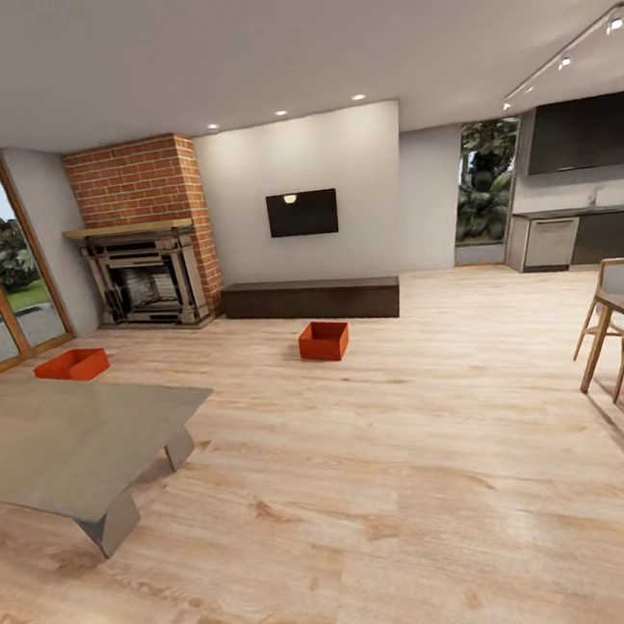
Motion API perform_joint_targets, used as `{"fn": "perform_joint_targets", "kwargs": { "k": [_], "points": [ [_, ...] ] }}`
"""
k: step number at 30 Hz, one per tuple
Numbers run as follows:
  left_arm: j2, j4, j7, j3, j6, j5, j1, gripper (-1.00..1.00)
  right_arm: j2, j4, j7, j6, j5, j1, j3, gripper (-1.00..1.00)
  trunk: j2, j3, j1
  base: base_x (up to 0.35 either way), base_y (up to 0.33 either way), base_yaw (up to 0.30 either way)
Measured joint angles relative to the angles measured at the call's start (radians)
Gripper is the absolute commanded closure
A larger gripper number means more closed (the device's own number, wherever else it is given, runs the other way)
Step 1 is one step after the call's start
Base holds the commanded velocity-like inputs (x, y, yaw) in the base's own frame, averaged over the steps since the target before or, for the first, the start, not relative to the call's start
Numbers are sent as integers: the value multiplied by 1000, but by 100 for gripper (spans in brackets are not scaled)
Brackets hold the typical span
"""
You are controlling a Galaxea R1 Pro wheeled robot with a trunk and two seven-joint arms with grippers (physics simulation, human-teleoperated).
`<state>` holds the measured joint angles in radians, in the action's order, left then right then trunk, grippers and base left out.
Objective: Move the two storage containers from the living room to the garage. In the garage, place one container on the floor and stack the other container on top of it (either order is fine).
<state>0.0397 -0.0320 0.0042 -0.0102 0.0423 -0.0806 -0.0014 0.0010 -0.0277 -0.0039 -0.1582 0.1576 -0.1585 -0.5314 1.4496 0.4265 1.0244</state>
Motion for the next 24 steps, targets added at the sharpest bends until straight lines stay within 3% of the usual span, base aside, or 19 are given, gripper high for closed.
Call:
{"fn": "perform_joint_targets", "kwargs": {
  "k": [24],
  "points": [
    [0,0,0,0,1,0,0,-100,-1,0,-3,0,0,0,0,-100,0,0,0,323,0,0]
  ]
}}
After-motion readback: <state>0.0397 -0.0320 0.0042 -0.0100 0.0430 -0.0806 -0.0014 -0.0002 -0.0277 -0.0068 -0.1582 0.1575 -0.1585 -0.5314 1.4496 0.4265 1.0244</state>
